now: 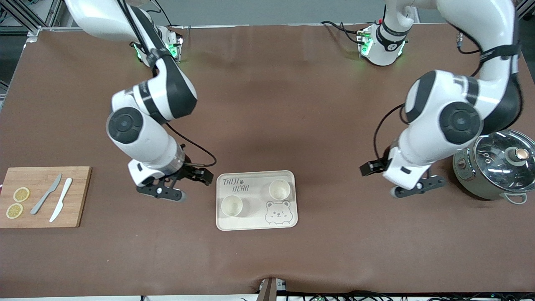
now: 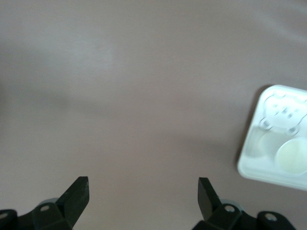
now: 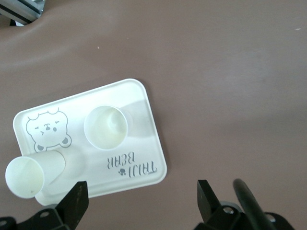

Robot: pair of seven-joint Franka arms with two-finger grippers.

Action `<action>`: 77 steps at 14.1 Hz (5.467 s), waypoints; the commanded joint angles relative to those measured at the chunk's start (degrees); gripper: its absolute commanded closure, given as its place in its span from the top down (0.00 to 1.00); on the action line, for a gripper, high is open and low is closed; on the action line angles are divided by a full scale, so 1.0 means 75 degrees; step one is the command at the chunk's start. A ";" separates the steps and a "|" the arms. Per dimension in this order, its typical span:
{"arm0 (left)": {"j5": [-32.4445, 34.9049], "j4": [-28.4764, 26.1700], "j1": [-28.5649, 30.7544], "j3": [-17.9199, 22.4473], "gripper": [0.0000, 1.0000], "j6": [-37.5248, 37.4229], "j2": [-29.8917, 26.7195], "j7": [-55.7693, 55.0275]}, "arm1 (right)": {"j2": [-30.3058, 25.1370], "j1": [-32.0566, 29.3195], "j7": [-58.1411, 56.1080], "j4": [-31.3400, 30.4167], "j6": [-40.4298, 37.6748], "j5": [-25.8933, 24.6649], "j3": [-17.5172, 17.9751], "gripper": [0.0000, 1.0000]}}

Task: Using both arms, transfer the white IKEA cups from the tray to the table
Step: 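Reach both grippers down toward the two white cups on the tray, then grasp the cup rims with the left gripper while the right gripper grasps, then carry the cups apart, each gripper moving its cup off the tray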

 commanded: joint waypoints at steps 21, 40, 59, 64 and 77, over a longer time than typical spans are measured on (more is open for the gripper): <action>-0.0020 0.0368 -0.2265 0.0225 1.00 0.4236 0.2745 -0.3156 | 0.2393 0.0343 0.0184 0.0247 0.3022 -0.0166 -0.0115 1.00; 0.0062 0.0638 -0.2699 0.0858 0.00 0.4554 0.2958 -0.3543 | 0.2487 0.0378 0.0185 0.0247 0.3210 -0.0166 -0.0115 0.00; 0.0085 0.0544 -0.1763 0.1480 0.00 0.3019 0.2114 -0.1809 | -0.0136 -0.0756 -0.2015 0.0200 -0.0865 -0.0061 -0.0092 0.00; 0.0074 0.0415 -0.1189 0.1456 0.00 0.2785 0.1985 -0.1049 | -0.0606 -0.2150 -0.4486 0.0235 -0.1875 0.0231 -0.0068 0.00; 0.0074 0.0263 0.0265 0.1456 0.00 0.2667 0.2125 -0.0215 | -0.0220 -0.3794 -0.7081 0.0200 -0.1690 0.0338 -0.0103 0.00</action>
